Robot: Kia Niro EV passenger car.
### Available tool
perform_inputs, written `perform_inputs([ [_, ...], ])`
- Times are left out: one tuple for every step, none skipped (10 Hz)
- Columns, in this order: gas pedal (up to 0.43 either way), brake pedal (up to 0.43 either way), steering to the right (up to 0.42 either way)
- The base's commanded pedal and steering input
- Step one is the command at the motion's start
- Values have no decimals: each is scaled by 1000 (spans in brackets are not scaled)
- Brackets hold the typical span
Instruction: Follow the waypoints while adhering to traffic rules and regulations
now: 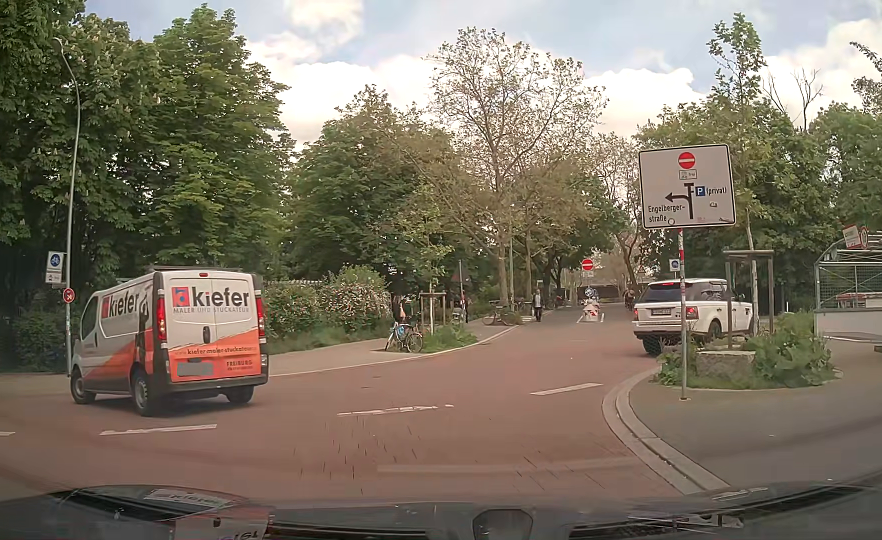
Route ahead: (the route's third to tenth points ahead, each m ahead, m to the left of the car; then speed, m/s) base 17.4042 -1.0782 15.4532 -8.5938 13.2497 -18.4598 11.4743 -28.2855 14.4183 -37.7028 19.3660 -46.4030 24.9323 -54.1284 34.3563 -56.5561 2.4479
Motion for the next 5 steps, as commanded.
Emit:
perform_inputs([
  [87, 0, 16],
  [59, 0, 25],
  [59, 0, 33],
  [59, 0, 41],
  [59, 0, 43],
])
